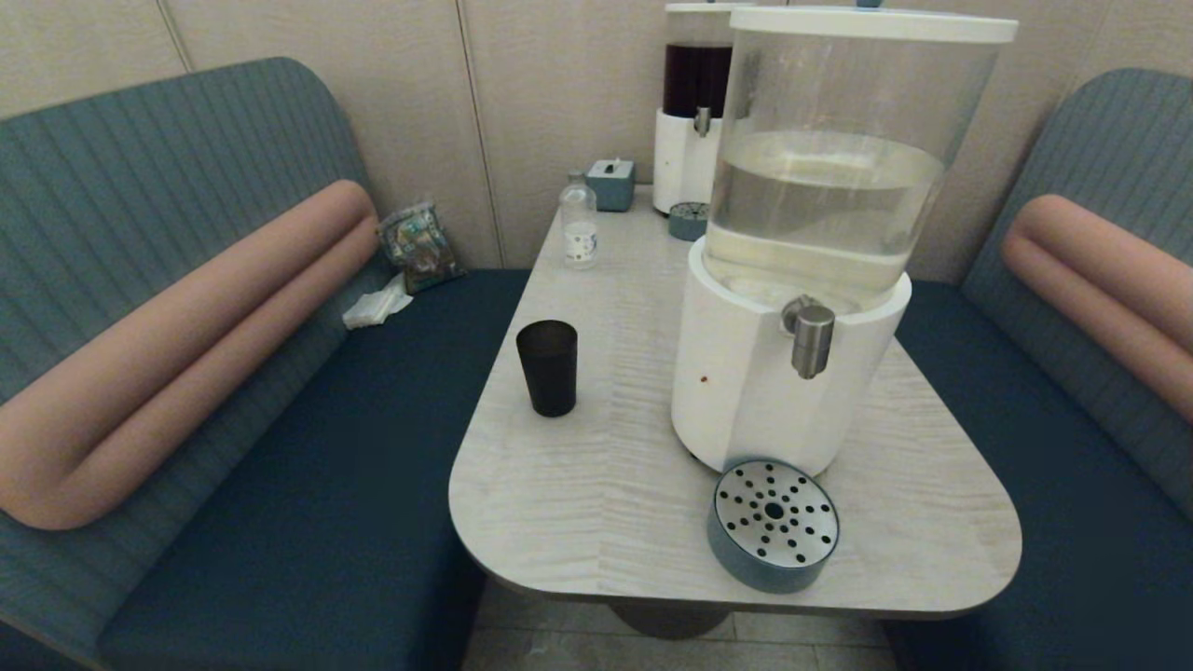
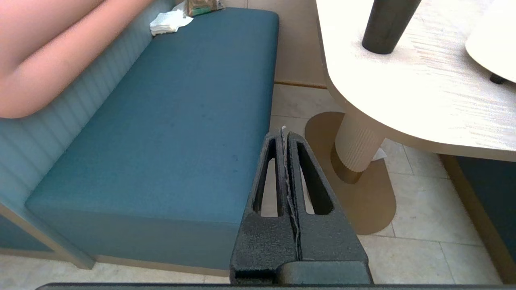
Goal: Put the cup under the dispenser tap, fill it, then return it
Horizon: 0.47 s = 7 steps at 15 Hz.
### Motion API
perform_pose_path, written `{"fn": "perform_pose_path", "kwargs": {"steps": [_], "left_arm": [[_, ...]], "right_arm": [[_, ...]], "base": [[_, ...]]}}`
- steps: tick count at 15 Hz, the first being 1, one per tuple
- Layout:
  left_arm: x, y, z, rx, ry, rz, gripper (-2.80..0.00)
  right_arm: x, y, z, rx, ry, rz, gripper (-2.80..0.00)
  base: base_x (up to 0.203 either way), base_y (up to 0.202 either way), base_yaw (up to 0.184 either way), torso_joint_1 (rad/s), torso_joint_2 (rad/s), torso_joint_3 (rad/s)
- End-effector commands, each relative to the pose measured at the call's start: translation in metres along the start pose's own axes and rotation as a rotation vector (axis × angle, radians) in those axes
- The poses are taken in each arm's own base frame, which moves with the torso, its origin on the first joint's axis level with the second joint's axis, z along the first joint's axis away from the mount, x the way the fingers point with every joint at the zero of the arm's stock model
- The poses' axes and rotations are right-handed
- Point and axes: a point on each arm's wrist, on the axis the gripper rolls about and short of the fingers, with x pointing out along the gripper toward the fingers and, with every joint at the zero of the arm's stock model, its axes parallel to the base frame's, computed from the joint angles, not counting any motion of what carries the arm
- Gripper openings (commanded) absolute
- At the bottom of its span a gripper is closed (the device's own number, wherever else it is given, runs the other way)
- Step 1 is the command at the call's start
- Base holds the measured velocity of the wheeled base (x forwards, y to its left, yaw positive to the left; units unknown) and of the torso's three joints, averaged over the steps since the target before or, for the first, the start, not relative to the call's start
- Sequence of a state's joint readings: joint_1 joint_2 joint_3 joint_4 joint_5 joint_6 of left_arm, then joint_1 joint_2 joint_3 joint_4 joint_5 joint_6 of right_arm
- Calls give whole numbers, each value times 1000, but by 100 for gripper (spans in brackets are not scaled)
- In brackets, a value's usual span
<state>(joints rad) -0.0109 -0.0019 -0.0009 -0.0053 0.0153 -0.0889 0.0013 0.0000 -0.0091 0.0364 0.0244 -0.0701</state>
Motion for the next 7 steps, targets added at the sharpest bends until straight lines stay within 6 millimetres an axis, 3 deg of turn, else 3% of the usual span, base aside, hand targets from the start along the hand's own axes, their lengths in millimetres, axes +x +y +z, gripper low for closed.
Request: {"fn": "perform_pose_path", "kwargs": {"steps": [1,7], "left_arm": [[0,0,0,0,2,0,-280],[0,0,0,0,2,0,-280]], "right_arm": [[0,0,0,25,-1,-1,-280],[0,0,1,53,-2,-14,-280]], "base": [[0,0,0,0,0,0],[0,0,0,0,0,0]]}}
